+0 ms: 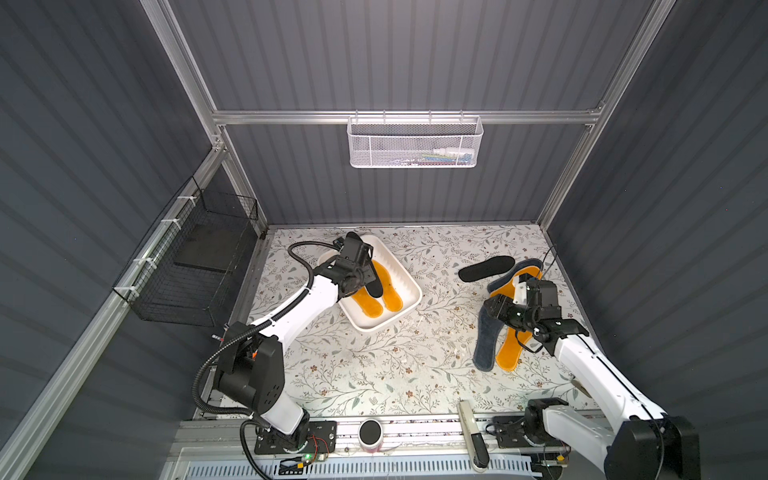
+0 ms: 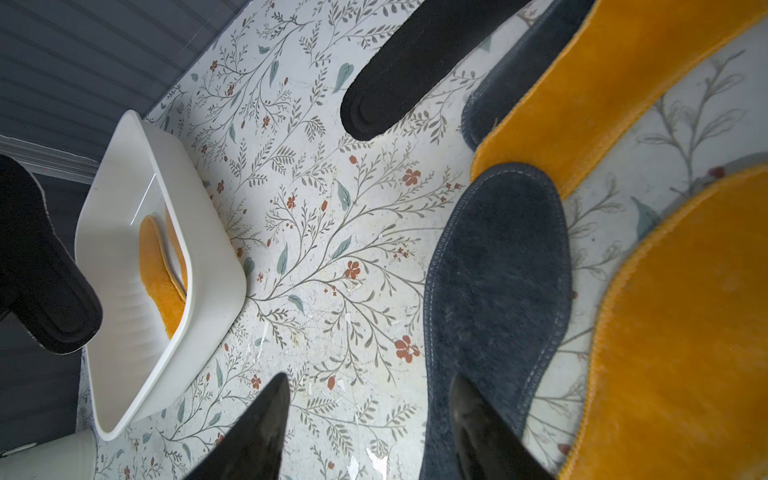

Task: Put the insoles into the storage box
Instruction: Place the insole in the storage box.

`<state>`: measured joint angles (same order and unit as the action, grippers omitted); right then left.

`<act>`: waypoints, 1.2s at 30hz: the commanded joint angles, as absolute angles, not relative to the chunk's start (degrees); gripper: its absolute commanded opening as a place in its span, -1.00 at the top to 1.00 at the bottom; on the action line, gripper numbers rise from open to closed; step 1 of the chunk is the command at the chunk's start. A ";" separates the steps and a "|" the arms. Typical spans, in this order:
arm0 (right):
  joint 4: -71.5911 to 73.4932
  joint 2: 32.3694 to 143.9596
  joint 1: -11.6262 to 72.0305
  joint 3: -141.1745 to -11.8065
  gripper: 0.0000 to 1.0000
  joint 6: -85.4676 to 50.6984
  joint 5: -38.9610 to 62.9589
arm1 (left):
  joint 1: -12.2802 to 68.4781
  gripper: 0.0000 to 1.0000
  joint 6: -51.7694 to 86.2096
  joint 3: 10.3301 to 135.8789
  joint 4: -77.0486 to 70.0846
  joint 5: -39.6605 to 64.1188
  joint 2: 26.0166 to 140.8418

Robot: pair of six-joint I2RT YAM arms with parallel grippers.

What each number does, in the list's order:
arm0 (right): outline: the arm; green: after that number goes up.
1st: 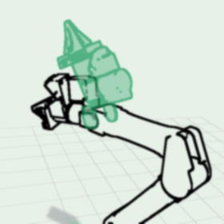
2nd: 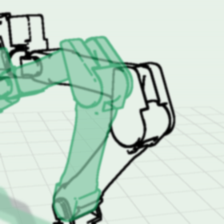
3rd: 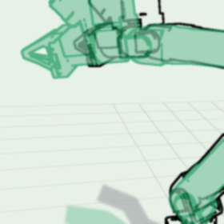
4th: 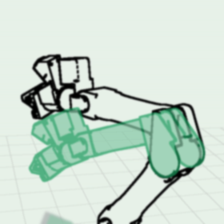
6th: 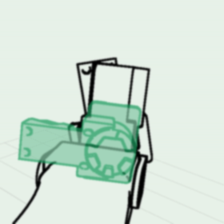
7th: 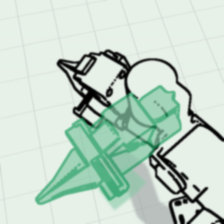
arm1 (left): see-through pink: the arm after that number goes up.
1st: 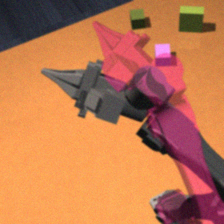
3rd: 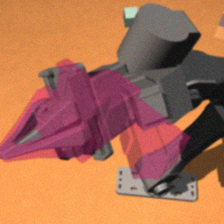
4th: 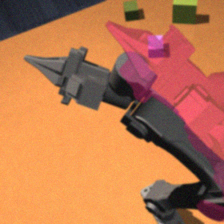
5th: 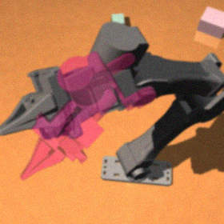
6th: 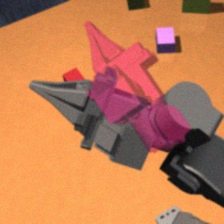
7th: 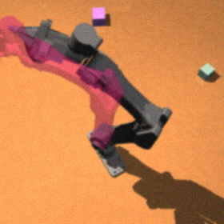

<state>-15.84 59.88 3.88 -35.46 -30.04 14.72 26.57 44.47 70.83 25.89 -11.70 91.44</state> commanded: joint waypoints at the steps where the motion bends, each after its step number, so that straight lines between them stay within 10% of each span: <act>1: -15.26 60.38 3.63 -34.79 -0.23 -30.59 15.20 | 24.02 1.00 46.27 69.09 26.55 -5.94 92.84; 36: -12.24 62.75 3.64 -33.62 -0.23 -30.21 16.10 | 20.90 1.00 48.39 74.41 33.48 -2.09 104.59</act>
